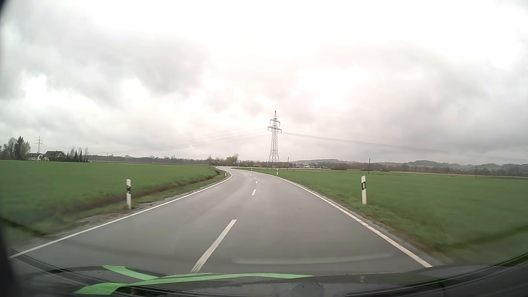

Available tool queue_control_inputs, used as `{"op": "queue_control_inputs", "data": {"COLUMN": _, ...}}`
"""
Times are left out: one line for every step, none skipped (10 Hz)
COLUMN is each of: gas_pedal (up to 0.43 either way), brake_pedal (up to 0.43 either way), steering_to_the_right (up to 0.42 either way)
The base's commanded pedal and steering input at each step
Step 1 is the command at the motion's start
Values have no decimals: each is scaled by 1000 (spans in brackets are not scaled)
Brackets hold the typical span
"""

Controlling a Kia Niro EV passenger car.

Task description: Follow the waypoints while adhering to traffic rules and regulations

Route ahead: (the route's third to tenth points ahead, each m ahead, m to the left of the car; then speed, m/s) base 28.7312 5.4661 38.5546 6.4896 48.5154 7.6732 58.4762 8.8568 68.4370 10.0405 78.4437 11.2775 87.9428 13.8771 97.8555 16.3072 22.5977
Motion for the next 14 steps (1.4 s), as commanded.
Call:
{"op": "queue_control_inputs", "data": {"gas_pedal": 220, "brake_pedal": 0, "steering_to_the_right": -18}}
{"op": "queue_control_inputs", "data": {"gas_pedal": 220, "brake_pedal": 0, "steering_to_the_right": -17}}
{"op": "queue_control_inputs", "data": {"gas_pedal": 220, "brake_pedal": 0, "steering_to_the_right": -17}}
{"op": "queue_control_inputs", "data": {"gas_pedal": 220, "brake_pedal": 0, "steering_to_the_right": -17}}
{"op": "queue_control_inputs", "data": {"gas_pedal": 189, "brake_pedal": 0, "steering_to_the_right": -18}}
{"op": "queue_control_inputs", "data": {"gas_pedal": 157, "brake_pedal": 0, "steering_to_the_right": -17}}
{"op": "queue_control_inputs", "data": {"gas_pedal": 150, "brake_pedal": 0, "steering_to_the_right": -18}}
{"op": "queue_control_inputs", "data": {"gas_pedal": 150, "brake_pedal": 0, "steering_to_the_right": -18}}
{"op": "queue_control_inputs", "data": {"gas_pedal": 169, "brake_pedal": 0, "steering_to_the_right": -18}}
{"op": "queue_control_inputs", "data": {"gas_pedal": 189, "brake_pedal": 0, "steering_to_the_right": -18}}
{"op": "queue_control_inputs", "data": {"gas_pedal": 197, "brake_pedal": 0, "steering_to_the_right": -19}}
{"op": "queue_control_inputs", "data": {"gas_pedal": 209, "brake_pedal": 0, "steering_to_the_right": -18}}
{"op": "queue_control_inputs", "data": {"gas_pedal": 209, "brake_pedal": 0, "steering_to_the_right": -18}}
{"op": "queue_control_inputs", "data": {"gas_pedal": 209, "brake_pedal": 0, "steering_to_the_right": -18}}
